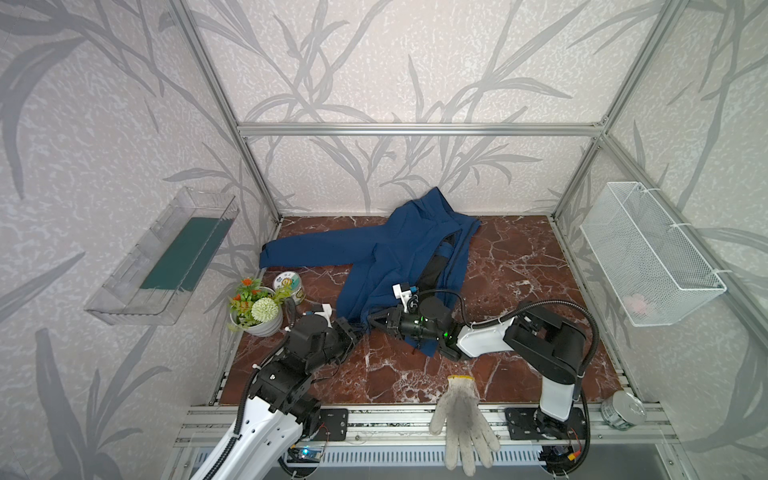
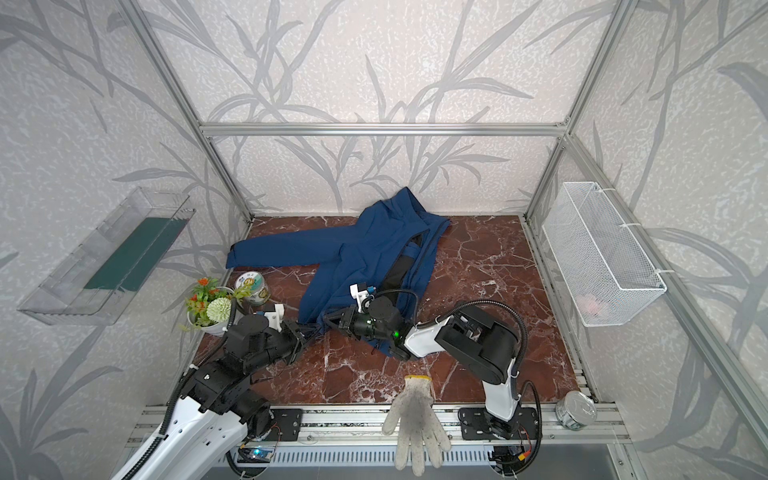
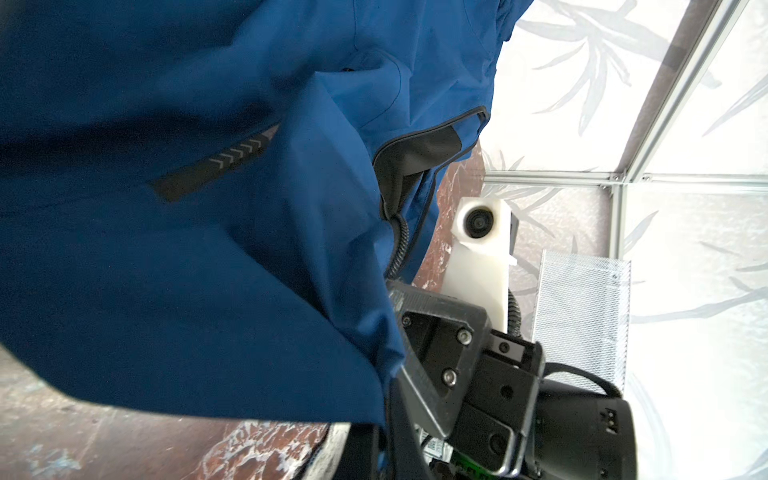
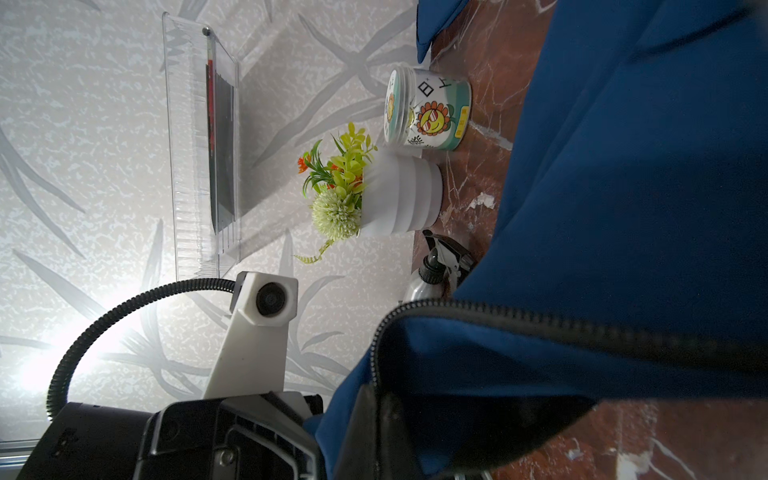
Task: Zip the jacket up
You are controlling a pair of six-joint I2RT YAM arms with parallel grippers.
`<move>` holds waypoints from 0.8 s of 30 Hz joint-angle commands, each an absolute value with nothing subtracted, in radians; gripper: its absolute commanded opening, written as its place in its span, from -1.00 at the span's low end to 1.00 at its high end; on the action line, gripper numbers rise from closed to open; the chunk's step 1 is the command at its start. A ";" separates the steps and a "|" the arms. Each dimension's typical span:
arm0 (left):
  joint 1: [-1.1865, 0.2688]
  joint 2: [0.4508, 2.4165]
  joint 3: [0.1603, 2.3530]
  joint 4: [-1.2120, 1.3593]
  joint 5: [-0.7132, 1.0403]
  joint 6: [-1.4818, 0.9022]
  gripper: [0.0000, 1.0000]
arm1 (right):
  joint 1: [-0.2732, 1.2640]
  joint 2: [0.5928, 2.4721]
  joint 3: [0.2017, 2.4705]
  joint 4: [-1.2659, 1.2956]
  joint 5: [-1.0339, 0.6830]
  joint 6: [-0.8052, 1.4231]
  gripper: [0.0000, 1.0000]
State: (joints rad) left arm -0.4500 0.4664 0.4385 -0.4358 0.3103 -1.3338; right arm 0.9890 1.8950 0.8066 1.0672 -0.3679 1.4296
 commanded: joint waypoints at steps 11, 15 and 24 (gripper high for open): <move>-0.453 0.454 0.436 -0.455 0.305 -1.324 -1.00 | 0.978 1.792 0.808 0.982 -0.395 1.370 -0.82; -0.452 0.454 0.432 -0.432 0.296 -1.326 -1.00 | 0.971 1.765 0.783 0.966 -0.388 1.377 -0.09; -0.453 0.462 0.407 -0.353 0.299 -1.332 -1.00 | 0.960 1.436 0.757 0.182 -0.250 1.153 0.21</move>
State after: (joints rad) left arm -0.4500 0.4667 0.4187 -0.3878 0.3111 -1.3354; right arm 0.9634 1.5169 0.7551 0.5190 -0.3199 1.2625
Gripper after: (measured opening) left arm 0.045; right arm 0.602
